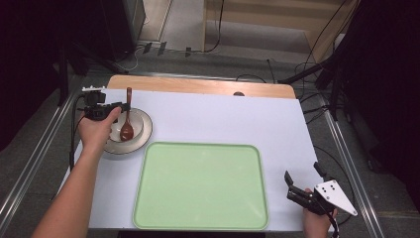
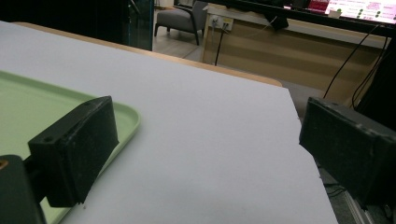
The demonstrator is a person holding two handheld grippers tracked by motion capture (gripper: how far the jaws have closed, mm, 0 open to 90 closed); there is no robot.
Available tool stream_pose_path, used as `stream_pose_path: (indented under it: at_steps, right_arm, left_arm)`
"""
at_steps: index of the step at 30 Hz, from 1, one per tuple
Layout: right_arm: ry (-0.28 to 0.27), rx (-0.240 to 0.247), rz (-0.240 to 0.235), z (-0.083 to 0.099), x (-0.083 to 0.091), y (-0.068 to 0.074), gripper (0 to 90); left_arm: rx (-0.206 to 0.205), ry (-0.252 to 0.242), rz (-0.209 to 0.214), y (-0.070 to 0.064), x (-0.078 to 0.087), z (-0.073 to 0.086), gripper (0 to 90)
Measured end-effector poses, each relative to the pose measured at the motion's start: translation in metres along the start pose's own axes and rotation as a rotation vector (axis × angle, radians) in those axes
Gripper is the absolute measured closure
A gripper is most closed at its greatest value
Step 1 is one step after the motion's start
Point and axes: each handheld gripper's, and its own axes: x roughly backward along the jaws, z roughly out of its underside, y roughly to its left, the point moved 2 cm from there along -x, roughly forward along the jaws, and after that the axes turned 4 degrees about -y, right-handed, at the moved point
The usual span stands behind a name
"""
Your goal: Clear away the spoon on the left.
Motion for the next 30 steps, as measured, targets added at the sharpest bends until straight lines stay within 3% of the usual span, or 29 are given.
stream_pose_path:
  at_steps: [5,8,14,17,22,28,30]
  right_arm:
    - [0.002,0.005,-0.003,0.0,0.0,0.001,5.1]
    - [0.004,0.002,-0.001,0.0,0.0,0.0,5.1]
    - [0.005,-0.01,-0.004,0.001,0.0,0.0,5.1]
    - [0.005,-0.009,-0.005,0.001,0.0,-0.001,5.1]
    - [0.004,-0.015,0.0,0.002,0.0,-0.003,5.1]
    - [0.005,-0.009,0.002,0.002,0.0,-0.002,5.1]
    - [0.006,-0.009,0.001,0.002,0.0,-0.002,5.1]
  left_arm:
    - [0.016,0.054,0.024,-0.004,-0.006,0.0,64.5]
    - [-0.008,0.071,-0.02,-0.01,-0.008,0.0,69.0]
    - [0.048,0.089,-0.011,-0.006,-0.011,-0.003,78.9]
    - [0.028,0.085,0.0,-0.008,-0.01,-0.003,81.0]
    - [-0.015,0.045,-0.02,-0.013,-0.003,-0.006,85.5]
    - [-0.01,-0.006,0.009,-0.016,0.009,-0.009,85.8]
    - [-0.026,-0.024,0.007,-0.017,0.014,-0.009,85.8]
